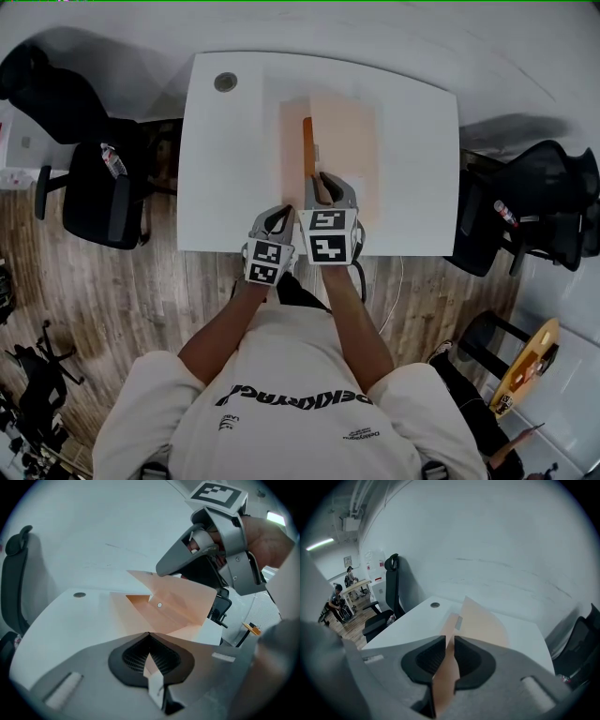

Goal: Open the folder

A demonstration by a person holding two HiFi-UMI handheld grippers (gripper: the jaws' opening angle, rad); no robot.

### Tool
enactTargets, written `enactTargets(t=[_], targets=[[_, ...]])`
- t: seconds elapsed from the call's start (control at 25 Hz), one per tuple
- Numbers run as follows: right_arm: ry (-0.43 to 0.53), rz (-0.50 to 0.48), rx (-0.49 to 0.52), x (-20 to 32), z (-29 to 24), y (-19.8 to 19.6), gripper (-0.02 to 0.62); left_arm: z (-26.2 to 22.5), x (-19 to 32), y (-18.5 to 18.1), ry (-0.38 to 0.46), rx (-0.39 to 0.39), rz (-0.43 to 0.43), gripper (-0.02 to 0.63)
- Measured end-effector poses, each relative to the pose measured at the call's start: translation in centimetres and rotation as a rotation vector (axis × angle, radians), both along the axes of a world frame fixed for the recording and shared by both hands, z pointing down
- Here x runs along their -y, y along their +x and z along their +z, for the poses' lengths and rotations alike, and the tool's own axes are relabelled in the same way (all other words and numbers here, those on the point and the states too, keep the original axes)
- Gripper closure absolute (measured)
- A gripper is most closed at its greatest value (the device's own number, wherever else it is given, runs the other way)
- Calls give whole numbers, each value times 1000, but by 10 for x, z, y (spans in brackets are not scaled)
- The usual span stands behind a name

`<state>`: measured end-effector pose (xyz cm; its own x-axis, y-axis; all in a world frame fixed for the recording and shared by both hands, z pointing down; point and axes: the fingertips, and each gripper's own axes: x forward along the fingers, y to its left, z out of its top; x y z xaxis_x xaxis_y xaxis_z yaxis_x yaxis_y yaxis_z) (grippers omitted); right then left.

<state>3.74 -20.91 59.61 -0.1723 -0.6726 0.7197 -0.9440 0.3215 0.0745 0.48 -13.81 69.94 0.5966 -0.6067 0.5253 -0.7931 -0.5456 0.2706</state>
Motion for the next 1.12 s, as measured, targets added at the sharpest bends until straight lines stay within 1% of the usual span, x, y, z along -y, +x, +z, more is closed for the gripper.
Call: enactTargets(t=[0.16, 0.28, 0.44, 0.6, 0.72, 0.84, 1.12], targets=[[2, 19, 49, -1, -8, 6, 541, 11, -4, -1, -22, 57, 7, 615], [11, 28, 59, -1, -14, 13, 545, 13, -5, 1, -18, 70, 14, 615], [26, 35, 58, -1, -20, 21, 549, 16, -6, 3, -10, 107, 32, 615], [40, 42, 58, -2, -25, 30, 552, 15, -6, 2, -7, 109, 39, 615], [53, 48, 57, -3, -32, 37, 557, 13, -6, 1, -16, 94, 32, 615], [65, 54, 53, -3, -36, 45, 560, 14, -6, 2, -10, 97, 45, 615], [101, 95, 76, -4, -53, 65, 571, 14, -6, 3, -26, 101, 56, 615]])
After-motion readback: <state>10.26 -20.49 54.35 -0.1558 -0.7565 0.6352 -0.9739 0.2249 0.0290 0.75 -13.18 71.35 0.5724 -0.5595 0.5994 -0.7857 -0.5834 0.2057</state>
